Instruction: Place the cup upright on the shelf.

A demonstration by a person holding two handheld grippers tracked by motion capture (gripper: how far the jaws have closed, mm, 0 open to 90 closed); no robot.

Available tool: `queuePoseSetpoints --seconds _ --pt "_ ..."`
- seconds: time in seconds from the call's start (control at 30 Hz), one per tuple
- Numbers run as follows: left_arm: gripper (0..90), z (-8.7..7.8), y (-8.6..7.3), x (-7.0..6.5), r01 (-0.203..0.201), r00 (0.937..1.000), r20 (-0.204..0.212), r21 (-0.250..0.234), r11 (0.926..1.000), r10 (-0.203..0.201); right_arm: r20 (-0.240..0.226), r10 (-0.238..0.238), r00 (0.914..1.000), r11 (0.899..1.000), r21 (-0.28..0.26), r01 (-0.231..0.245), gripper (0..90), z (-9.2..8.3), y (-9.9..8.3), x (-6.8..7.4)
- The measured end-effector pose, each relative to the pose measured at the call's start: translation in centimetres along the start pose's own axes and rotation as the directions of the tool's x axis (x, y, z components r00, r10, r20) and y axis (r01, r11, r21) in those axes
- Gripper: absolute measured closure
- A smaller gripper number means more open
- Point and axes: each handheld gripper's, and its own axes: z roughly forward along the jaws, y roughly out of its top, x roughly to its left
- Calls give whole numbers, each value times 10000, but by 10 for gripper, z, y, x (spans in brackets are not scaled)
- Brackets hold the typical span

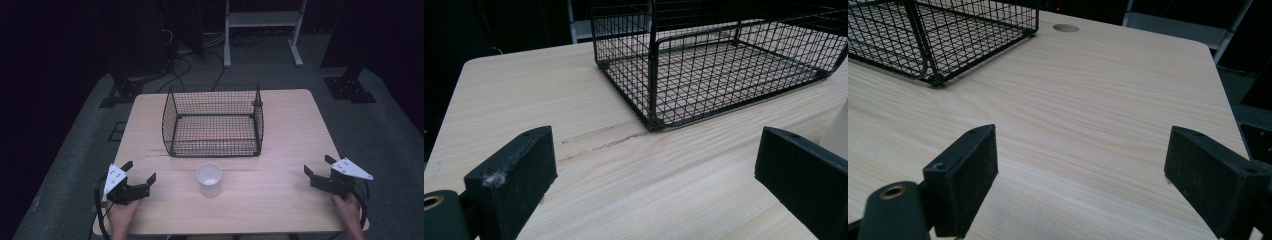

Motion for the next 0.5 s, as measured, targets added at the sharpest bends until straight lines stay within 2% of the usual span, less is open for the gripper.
queuePoseSetpoints --seconds 0.23,0.5 --pt "25 3 -1 -3 -172 9998 106 267 9995 169 9 -7 10000 10000 -4 7 131 0 0 0" --pt "25 4 4 -15 -763 9969 222 261 9967 757 47 -2 10000 10000 2 2 131 0 0 0"
